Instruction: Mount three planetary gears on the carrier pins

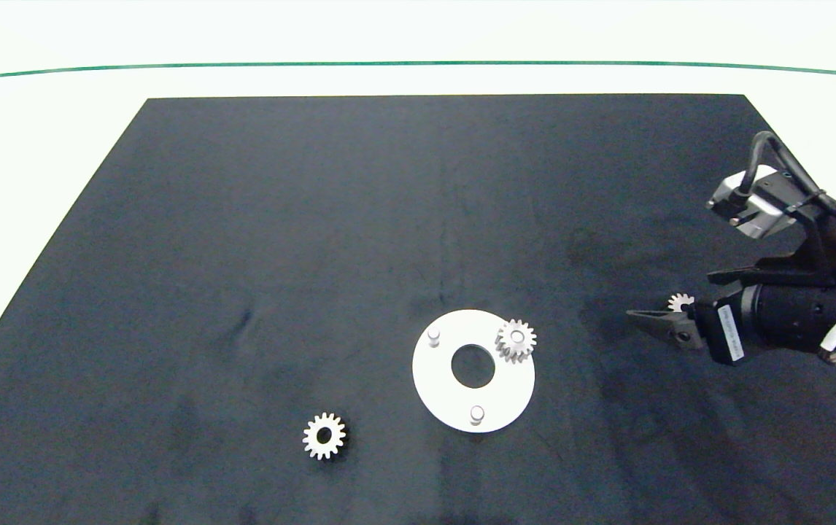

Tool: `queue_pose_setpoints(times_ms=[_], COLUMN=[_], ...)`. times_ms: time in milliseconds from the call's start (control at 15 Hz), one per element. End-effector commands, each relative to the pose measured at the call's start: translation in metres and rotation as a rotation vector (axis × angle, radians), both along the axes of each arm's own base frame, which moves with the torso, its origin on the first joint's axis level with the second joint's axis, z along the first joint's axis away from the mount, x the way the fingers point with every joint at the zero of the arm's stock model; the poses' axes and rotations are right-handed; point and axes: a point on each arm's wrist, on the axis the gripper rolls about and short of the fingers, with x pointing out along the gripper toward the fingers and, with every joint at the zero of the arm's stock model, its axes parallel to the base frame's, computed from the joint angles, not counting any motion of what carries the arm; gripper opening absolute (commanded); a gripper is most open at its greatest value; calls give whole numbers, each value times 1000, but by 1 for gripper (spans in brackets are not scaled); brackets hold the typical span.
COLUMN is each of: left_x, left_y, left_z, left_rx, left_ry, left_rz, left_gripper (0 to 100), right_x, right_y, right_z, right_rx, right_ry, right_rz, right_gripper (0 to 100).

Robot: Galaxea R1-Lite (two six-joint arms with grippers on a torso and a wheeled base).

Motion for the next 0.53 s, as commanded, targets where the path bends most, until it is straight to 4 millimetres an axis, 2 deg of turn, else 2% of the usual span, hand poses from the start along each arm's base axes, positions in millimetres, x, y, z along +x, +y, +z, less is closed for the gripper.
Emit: queue_pose_setpoints(times_ms=[67, 533], left_x=[-1, -4], left_y=[0, 0], left_z=[1, 0], left_rx=[1, 2], left_ry=[-5, -20], left_rz=[5, 5], left_gripper=[100, 100], right_x=[1, 18], right_y=[-28, -59], right_z=[-1, -32], right_rx=[23, 62], right_ry=[0, 0], right_rz=[-97, -246], right_gripper=[100, 100])
